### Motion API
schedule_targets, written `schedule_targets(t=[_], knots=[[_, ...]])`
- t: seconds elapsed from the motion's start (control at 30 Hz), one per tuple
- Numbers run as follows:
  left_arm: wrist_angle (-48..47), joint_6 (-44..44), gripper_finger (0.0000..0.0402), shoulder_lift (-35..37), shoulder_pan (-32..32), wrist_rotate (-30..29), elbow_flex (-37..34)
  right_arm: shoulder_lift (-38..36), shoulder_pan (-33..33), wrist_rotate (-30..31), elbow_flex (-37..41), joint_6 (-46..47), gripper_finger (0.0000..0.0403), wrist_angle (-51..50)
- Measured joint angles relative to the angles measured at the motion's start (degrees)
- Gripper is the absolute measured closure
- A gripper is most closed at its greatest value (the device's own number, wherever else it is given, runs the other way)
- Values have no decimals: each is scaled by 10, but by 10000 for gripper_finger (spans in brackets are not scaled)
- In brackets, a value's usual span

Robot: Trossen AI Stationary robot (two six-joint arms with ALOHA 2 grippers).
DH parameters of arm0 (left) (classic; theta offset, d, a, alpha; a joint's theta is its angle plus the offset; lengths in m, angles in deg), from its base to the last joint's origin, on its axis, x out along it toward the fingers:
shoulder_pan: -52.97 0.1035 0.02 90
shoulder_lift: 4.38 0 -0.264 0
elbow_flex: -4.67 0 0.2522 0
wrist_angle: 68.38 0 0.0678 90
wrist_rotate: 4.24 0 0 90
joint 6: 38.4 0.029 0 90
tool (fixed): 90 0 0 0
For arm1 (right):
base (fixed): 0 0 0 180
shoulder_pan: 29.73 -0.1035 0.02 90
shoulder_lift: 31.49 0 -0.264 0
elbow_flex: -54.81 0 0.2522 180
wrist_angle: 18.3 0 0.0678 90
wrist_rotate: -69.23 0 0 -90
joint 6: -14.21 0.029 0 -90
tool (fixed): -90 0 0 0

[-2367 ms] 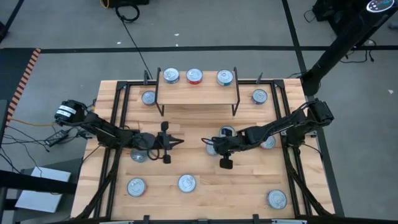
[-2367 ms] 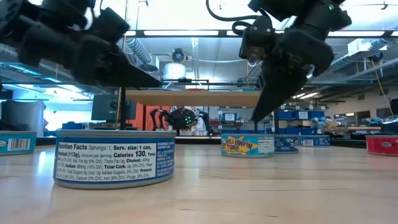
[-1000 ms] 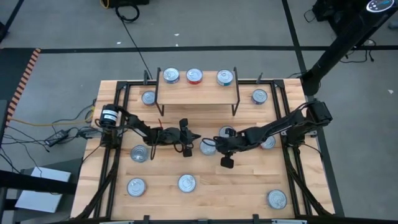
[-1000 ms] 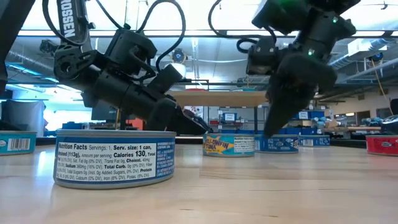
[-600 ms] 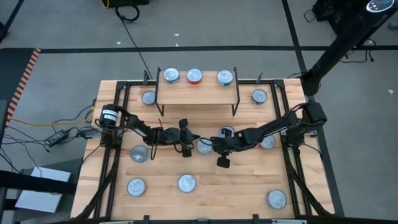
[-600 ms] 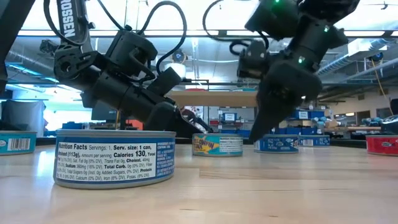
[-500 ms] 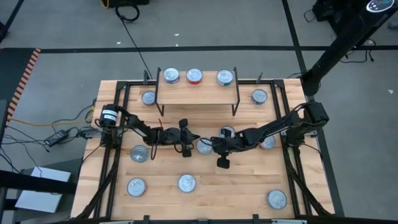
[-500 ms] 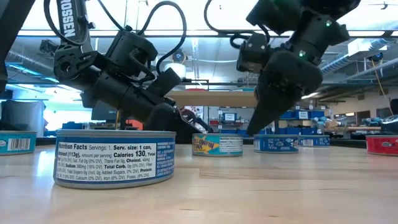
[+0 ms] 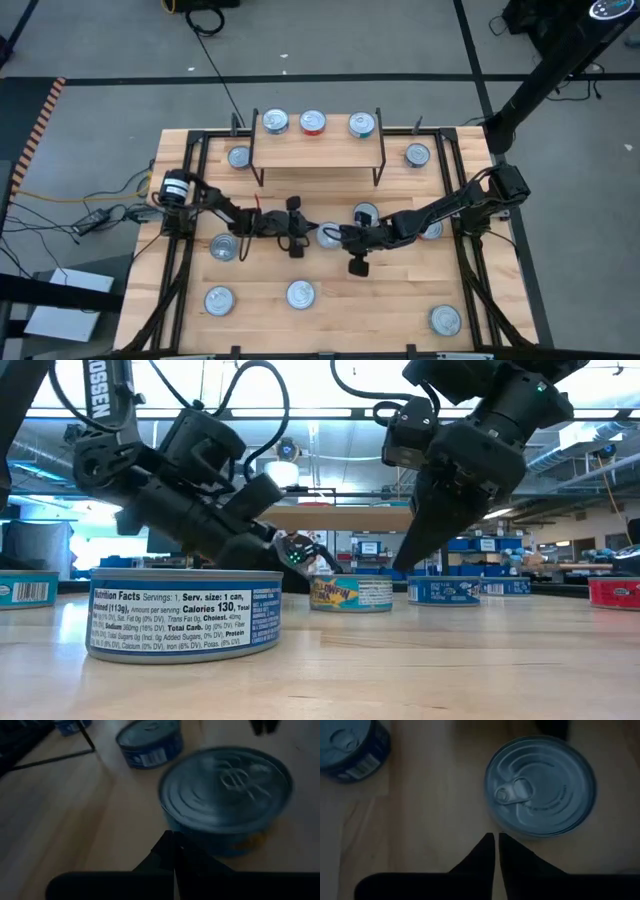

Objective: Stack canned seafood by type on shelf
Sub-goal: Stack the yellow blue tuna can on top of the yellow blue tuna can on the shelf

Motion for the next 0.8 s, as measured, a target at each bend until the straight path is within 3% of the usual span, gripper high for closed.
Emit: schedule_targets(t=[0.47,0.8], knots=[[10,-14,401,54,-32,1,-55,0,-9,24,0,-89,283,67],[22,-13,400,54,-31,1,-55,40,-10,58,0,-191,278,59]])
